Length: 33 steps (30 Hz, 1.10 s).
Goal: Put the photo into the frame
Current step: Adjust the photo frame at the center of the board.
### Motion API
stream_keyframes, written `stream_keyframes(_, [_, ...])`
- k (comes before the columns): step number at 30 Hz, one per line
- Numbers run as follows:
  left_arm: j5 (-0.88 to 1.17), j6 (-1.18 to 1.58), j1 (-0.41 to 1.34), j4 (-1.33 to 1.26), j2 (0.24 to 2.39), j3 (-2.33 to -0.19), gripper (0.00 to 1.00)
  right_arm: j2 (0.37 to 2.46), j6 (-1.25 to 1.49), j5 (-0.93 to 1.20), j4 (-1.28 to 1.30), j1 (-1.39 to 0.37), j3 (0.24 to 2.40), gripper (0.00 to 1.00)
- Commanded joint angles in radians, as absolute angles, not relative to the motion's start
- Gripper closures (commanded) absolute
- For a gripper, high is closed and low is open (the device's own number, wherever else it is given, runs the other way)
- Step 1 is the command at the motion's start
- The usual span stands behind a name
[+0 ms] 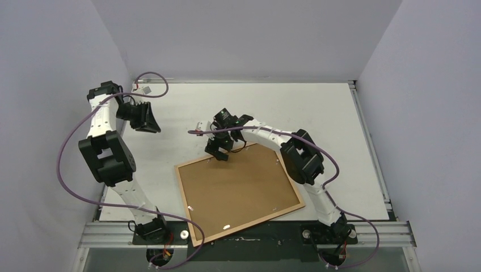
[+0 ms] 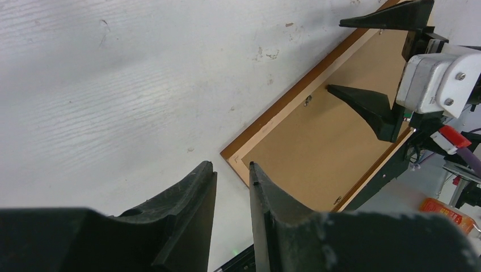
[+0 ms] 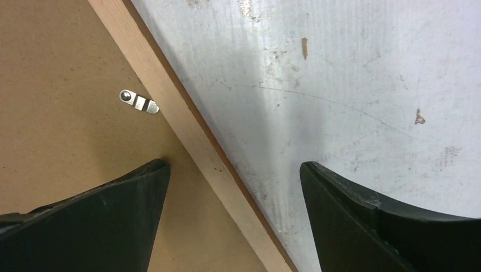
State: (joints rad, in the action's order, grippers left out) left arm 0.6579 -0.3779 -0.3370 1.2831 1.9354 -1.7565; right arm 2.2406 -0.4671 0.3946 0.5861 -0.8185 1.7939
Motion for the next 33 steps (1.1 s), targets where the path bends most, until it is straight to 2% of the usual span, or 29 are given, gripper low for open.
stream_keyframes(1, [0.689,-0.413,-0.362,1.31,1.878,-1.756,0.73,2.257,-0.511,0.358,0.596,-0.815,1.837,0.14])
stream_keyframes(3, [0.69,-0.413,-0.367,1.314,1.879,-1.757,0.73,2.267,-0.511,0.345,0.597,-0.813,1.849,0.16])
stream_keyframes(5, [0.69,-0.414,-0.371,1.318,1.879,-1.754,0.73,2.282,-0.51,0.336,0.6,-0.813,1.864,0.23])
stream_keyframes(9, [0.693,-0.418,-0.377,1.321,1.875,-1.744,0.73,2.315,-0.5,0.302,0.605,-0.81,1.902,0.55])
stream_keyframes(10, [0.693,-0.419,-0.379,1.321,1.872,-1.742,0.73,2.323,-0.495,0.293,0.605,-0.807,1.913,0.6])
stream_keyframes(17, [0.7,-0.419,-0.379,1.32,1.859,-1.725,0.74,2.339,-0.412,0.26,0.528,-0.756,1.943,0.68])
stream_keyframes(22, [0.707,-0.416,-0.379,1.315,1.856,-1.715,0.73,2.383,-0.214,0.228,0.465,-0.658,2.006,0.76])
stream_keyframes(28, [0.715,-0.408,-0.37,1.306,1.838,-1.685,0.73,2.464,0.096,0.075,0.486,-0.534,2.13,0.78])
stream_keyframes(33, [0.708,-0.436,-0.333,1.301,1.805,-1.608,0.73,2.436,0.319,0.034,0.476,-0.434,2.045,0.77])
